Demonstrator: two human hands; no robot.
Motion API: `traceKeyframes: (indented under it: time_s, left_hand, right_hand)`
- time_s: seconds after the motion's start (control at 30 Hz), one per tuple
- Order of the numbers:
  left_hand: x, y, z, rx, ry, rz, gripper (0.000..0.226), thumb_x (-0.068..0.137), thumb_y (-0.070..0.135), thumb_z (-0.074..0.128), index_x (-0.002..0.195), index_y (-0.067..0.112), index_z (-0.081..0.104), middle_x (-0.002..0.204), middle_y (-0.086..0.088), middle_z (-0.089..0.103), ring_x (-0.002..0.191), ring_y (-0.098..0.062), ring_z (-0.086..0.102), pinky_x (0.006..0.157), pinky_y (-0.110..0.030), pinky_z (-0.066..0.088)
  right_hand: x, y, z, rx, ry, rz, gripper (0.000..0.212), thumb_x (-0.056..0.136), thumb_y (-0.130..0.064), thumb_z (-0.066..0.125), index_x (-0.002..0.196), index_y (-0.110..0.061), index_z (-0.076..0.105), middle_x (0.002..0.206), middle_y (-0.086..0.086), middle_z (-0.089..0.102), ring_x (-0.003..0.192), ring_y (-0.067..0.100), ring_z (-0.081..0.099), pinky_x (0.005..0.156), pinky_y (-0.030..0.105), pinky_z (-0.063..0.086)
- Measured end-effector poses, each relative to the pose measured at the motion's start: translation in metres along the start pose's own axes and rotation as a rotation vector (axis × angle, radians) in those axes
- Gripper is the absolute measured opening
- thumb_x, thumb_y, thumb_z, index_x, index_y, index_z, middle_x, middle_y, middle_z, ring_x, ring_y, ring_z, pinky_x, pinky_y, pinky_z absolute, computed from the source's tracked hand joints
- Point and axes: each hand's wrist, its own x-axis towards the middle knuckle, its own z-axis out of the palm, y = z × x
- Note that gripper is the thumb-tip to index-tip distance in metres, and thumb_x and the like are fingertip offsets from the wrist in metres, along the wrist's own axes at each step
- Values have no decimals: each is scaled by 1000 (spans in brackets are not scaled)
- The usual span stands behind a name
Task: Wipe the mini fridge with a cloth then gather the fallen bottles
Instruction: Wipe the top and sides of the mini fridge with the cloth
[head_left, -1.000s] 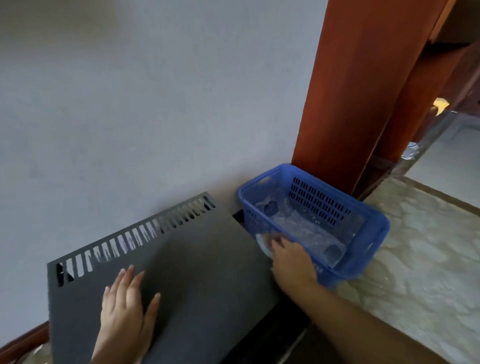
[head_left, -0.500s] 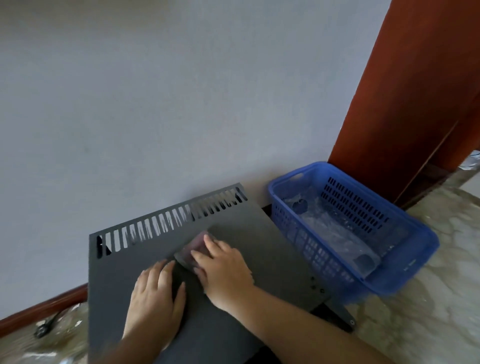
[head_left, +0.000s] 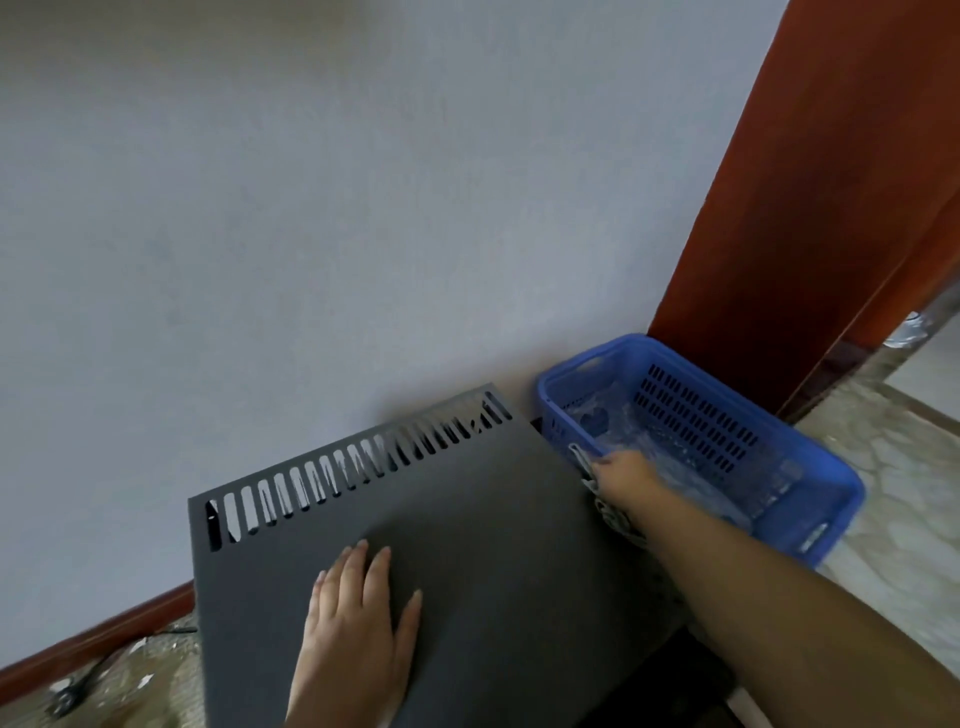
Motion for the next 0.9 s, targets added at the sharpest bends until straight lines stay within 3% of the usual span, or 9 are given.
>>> traceKeyframes:
  time_s: [0.1,0.2,0.3,0.4,0.47,0.57,0.67,0.77,0.9]
  left_hand:
    - [-6,-1,-6,-4,-44,-24,83,91,61,7,115,6,64,124,-17,60,115,-34,57,104,-41,34]
    - [-4,15,-9,33,-17,-81,83,89,64,7,119,10,62,131,-18,55,119,-35,55,101,-48,39]
    - [17,72,-15,16,-13,-201,80,80,71,12,140,24,38,154,-7,25,142,-26,24,115,-43,22]
    - [68,135,-7,-59,-79,-91,65,91,62,21,147,30,17,159,2,2,146,-19,-1,119,-38,5]
    - [106,156,6,-40,-96,-19,62,94,56,21,149,33,3,159,4,-3,146,-17,-9,119,-38,-1]
    - [146,160,26,74,-82,-58,68,90,63,12,147,34,-11,158,8,-9,145,-13,-14,119,-38,-4]
    - [154,162,36,109,-98,-85,92,66,75,-13,148,32,-10,154,14,-18,141,-6,-21,119,-36,-7]
    - [156,167,36,127,-92,-101,95,62,73,-17,147,32,-11,147,19,-24,137,-2,-24,117,-32,-10]
    - [158,168,38,152,-85,-102,87,68,68,-18,147,32,-13,152,16,-24,137,-2,-27,114,-29,-13]
  right_hand:
    - [-13,20,-23,215,-14,34,33,98,-19,46,120,1,60,122,22,60,109,35,57,95,43,45]
    - [-16,23,-40,391,-40,-84,36,97,-25,50,127,-8,57,128,12,58,110,28,56,96,38,44]
    - [-7,15,-34,490,-148,-213,32,96,-22,51,125,-8,59,122,2,60,108,20,57,95,33,44]
    - [10,11,-12,713,-267,-178,22,97,-20,50,113,-15,64,100,3,69,91,18,64,83,35,52]
    - [27,15,-3,934,-346,-94,22,97,-18,50,109,-11,67,92,9,71,85,26,67,79,36,54]
    - [53,25,8,1192,-514,61,27,96,-21,50,109,-6,67,101,22,70,94,38,68,82,43,55]
    - [76,30,24,1263,-603,136,28,94,-24,52,108,-5,67,102,23,70,95,38,67,83,46,56]
    - [94,19,37,1274,-605,92,32,92,-26,55,114,-6,66,105,21,70,99,36,67,93,53,49]
    - [115,-17,40,1258,-610,-117,23,97,-12,47,108,-12,67,91,4,72,82,14,69,76,24,56]
